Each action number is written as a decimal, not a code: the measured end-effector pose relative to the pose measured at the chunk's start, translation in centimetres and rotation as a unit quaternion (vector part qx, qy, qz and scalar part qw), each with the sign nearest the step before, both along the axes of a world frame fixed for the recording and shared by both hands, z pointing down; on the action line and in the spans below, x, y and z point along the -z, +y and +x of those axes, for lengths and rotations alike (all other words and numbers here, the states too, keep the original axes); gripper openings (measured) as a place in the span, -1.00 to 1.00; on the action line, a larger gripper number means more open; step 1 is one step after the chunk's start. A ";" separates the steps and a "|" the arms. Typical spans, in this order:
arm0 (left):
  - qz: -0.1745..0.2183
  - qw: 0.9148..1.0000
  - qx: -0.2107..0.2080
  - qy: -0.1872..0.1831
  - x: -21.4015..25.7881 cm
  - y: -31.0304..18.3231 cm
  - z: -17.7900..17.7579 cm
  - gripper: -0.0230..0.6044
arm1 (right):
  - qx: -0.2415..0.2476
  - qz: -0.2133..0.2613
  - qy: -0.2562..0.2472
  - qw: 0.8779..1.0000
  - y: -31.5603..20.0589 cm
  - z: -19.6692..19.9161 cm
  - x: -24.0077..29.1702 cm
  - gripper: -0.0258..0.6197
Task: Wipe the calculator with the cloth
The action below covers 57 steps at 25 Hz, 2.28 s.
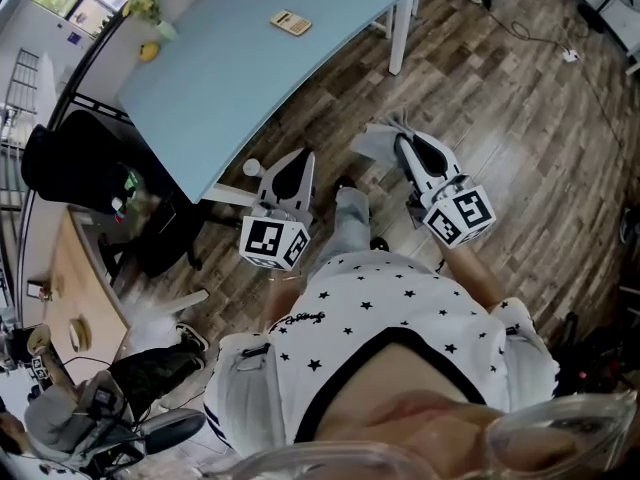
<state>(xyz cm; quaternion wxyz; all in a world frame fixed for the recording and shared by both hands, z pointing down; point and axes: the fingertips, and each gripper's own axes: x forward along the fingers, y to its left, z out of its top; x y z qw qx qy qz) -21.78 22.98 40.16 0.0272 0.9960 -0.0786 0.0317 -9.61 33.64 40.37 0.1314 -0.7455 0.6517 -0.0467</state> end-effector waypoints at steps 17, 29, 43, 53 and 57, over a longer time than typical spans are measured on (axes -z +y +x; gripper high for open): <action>-0.005 1.000 -0.016 0.008 0.3 -10.1 10.5 -0.83 | -0.019 -0.003 -0.011 1.000 -9.7 10.8 0.6 -0.82; -0.018 1.000 -0.004 0.017 0.5 -17.9 13.7 -0.83 | -0.021 -0.011 -0.012 1.000 -17.1 14.9 1.3 -0.82; -0.040 0.996 0.068 0.032 -1.1 -28.0 12.9 -0.83 | 0.005 -0.018 -0.001 1.000 -27.6 18.4 2.1 -0.82; -0.039 0.993 0.104 0.035 -1.1 -31.3 12.6 -0.83 | 0.035 -0.030 -0.001 0.999 -33.0 19.6 1.2 -0.82; -0.043 0.988 0.148 0.023 -1.8 -33.1 12.1 -0.83 | 0.072 -0.030 -0.006 0.997 -36.4 20.7 0.9 -0.82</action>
